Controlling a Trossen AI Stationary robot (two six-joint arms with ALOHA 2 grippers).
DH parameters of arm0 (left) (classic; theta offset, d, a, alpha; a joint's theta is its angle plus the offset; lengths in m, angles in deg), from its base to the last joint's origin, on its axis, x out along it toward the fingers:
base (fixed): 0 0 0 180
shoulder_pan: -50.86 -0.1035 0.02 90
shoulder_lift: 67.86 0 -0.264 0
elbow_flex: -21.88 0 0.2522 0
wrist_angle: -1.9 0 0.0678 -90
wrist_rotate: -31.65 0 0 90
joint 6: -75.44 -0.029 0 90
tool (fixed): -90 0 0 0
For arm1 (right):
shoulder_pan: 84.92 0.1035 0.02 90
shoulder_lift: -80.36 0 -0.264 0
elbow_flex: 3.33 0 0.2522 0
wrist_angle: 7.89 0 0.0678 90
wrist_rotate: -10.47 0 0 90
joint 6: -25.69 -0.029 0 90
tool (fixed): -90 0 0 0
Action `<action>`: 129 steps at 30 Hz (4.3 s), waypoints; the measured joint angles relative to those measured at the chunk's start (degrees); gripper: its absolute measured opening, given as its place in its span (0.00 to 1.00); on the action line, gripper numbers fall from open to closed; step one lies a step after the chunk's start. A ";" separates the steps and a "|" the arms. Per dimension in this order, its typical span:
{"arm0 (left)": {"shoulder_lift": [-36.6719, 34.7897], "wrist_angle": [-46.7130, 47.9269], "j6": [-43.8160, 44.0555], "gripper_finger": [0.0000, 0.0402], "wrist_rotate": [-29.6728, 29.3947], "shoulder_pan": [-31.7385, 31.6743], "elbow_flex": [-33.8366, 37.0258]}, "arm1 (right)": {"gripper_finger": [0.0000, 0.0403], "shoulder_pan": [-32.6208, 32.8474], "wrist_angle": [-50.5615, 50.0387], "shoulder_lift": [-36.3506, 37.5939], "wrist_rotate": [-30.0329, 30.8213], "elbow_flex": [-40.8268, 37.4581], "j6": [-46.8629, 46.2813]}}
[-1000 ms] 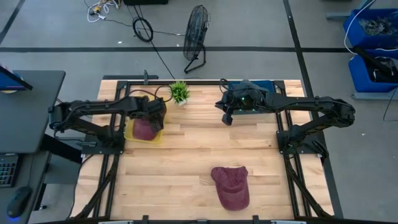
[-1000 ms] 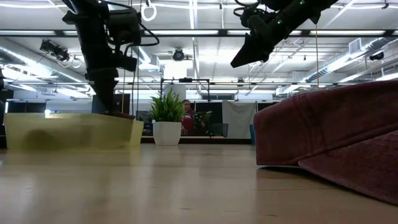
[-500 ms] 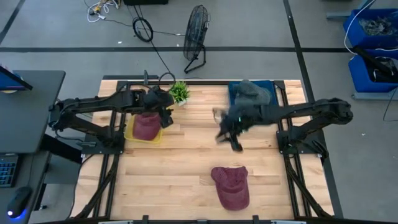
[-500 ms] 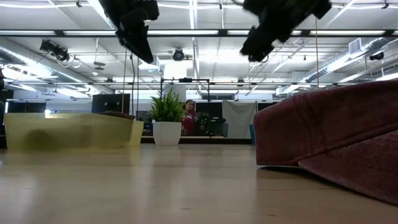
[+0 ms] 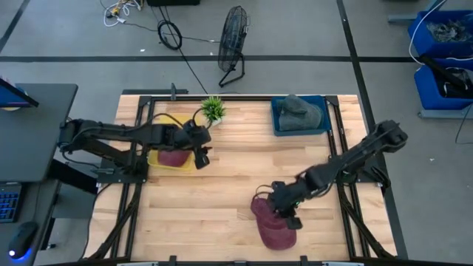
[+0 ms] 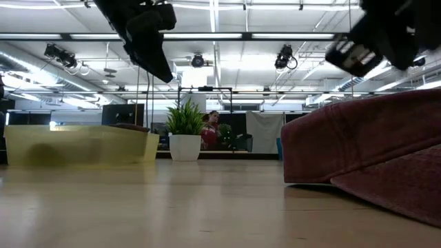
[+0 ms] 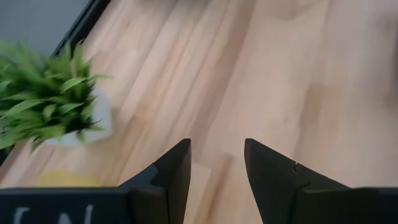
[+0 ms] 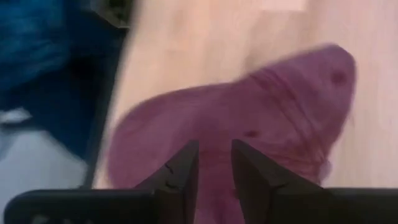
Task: Pick & Place hat
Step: Put the red cap into the yellow bin
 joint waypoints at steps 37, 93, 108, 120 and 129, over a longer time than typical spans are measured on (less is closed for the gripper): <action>0.00 2.05 6.05 0.38 0.18 9.94 0.36 | 0.24 8.75 7.46 -10.11 6.76 -0.02 -20.13; 26.43 -42.10 -9.50 0.38 23.70 16.89 0.36 | 0.00 -6.36 26.53 -9.67 15.39 -0.04 -0.20; 26.38 -35.85 -8.48 0.29 23.64 16.18 0.34 | 0.00 -6.43 29.20 -9.67 14.14 -0.04 5.54; 25.03 -29.79 -9.42 0.02 23.63 16.23 0.25 | 0.05 -6.49 29.40 -9.66 16.08 -0.03 0.87; 13.80 7.27 -15.57 0.01 12.25 22.39 -7.16 | 0.22 -6.43 28.72 -9.65 18.32 0.00 0.85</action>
